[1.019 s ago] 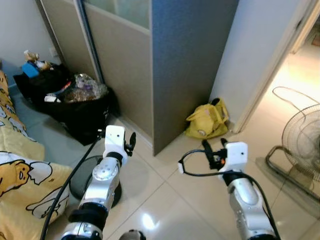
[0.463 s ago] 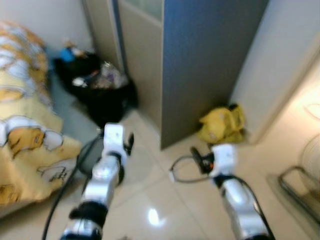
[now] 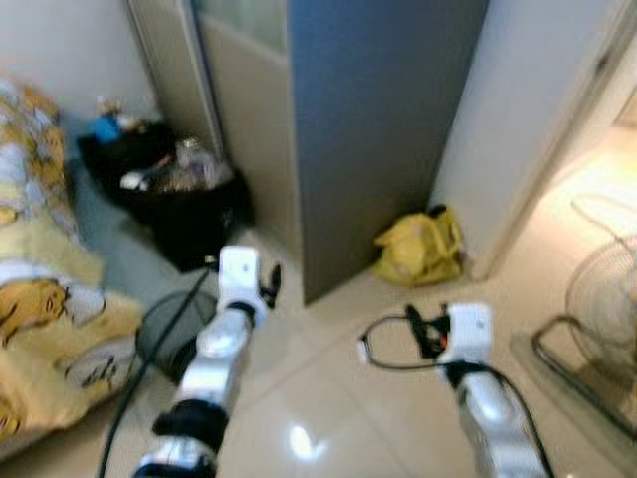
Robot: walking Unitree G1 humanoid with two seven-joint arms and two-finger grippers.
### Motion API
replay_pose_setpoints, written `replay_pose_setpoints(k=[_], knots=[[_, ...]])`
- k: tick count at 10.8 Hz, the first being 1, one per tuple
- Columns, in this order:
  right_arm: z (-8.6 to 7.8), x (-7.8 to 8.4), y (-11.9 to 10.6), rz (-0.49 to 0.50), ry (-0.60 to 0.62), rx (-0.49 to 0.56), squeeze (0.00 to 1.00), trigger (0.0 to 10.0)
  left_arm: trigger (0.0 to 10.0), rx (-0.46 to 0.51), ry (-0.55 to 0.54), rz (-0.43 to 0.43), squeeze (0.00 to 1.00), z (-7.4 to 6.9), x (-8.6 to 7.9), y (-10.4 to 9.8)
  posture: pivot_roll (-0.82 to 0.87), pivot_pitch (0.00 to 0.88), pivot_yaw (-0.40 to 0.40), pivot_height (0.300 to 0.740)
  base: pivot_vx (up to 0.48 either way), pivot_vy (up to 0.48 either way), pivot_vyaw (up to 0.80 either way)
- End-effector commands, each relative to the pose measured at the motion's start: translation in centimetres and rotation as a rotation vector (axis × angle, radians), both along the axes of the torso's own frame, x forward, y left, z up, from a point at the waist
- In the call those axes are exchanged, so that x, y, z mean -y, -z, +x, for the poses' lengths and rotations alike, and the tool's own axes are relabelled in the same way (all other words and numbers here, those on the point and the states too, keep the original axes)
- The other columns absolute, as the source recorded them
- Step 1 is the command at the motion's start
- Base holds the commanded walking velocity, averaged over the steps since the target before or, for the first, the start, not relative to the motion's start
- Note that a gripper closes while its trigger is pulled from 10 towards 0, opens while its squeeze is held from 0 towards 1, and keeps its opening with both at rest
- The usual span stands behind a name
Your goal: Clean up the room
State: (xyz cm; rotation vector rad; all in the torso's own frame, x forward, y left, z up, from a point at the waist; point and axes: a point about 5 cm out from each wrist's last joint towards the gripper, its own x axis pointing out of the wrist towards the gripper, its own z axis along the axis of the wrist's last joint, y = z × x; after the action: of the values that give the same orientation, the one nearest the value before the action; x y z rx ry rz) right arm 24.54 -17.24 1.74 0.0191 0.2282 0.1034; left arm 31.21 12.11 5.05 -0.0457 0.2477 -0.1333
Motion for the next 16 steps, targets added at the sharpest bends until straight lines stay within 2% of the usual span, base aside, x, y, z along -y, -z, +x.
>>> replay_pose_setpoints(k=[1,2,5,6,7,8,9,10,11,12,14,16], knots=[[0.7,-0.4,-0.8,0.009,-0.01,0.032,0.0,10.0,10.0,0.006,-0.018,0.006,0.0,0.2,-0.8,-0.1,-0.01,0.0,0.047,0.74,0.458,0.0,0.49],[1.0,-0.5,-1.0,0.01,-0.022,0.041,0.0,10.0,10.0,0.017,-0.024,0.018,0.0,0.3,-0.9,-0.3,-0.01,0.0,0.045,0.74,0.454,0.0,0.49],[2.0,-0.1,-1.6,0.019,-0.032,0.064,0.0,10.0,10.0,0.084,-0.054,0.148,0.0,0.6,-2.2,-1.2,0.01,0.0,0.046,0.74,0.455,0.0,0.47],[2.3,0.3,-2.0,0.039,-0.014,0.079,0.0,10.0,10.0,0.1,-0.064,0.214,0.0,0.3,-3.5,-1.5,0.01,0.0,0.045,0.74,0.458,0.0,0.46],[2.3,0.7,-2.5,0.053,-0.006,0.107,0.0,10.0,10.0,0.135,-0.024,0.216,0.0,-0.4,-4.0,-1.9,0.01,0.0,0.044,0.74,0.45,0.0,0.46],[1.7,1.5,-2.7,0.047,-0.011,0.131,0.0,10.0,10.0,0.209,0.127,0.194,0.0,-2.1,-3.6,-2.7,0.02,0.0,0.041,0.74,0.431,0.0,0.46],[1.3,2.1,-2.4,0.039,-0.011,0.117,0.0,10.0,10.0,0.214,0.244,0.13,0.0,-3.2,-2.2,-2.6,0.03,0.0,0.037,0.74,0.435,0.0,0.46],[1.3,2.1,-2.2,0.044,-0.008,0.106,0.0,10.0,10.0,0.168,0.201,0.182,0.0,-2.6,-1.2,-1.9,0.03,0.0,0.032,0.74,0.0,0.0,0.46],[1.4,1.4,-2.2,0.059,-0.027,0.108,0.0,10.0,10.0,0.056,0.104,0.141,0.52,-1.9,-0.9,-0.8,0.03,0.0,0.024,0.74,0.0,0.0,0.46],[1.5,0.8,-2.2,0.049,-0.055,0.105,0.0,10.0,10.0,0.066,0.085,0.157,1.0,-1.6,-1.0,-1.2,0.02,0.0,0.021,0.74,0.0,0.0,0.46],[1.5,1.3,-1.5,0.035,0.014,0.053,0.0,10.0,10.0,0.058,0.051,0.15,1.0,-1.3,-0.9,-1.3,0.01,0.0,0.022,0.74,0.0,0.0,0.3],[1.4,1.3,-1.6,0.053,0.037,0.065,0.0,10.0,10.0,0.058,0.05,0.148,1.0,-0.9,-0.9,-1.5,0.0,0.0,0.024,0.74,0.0,0.0,0.0]])
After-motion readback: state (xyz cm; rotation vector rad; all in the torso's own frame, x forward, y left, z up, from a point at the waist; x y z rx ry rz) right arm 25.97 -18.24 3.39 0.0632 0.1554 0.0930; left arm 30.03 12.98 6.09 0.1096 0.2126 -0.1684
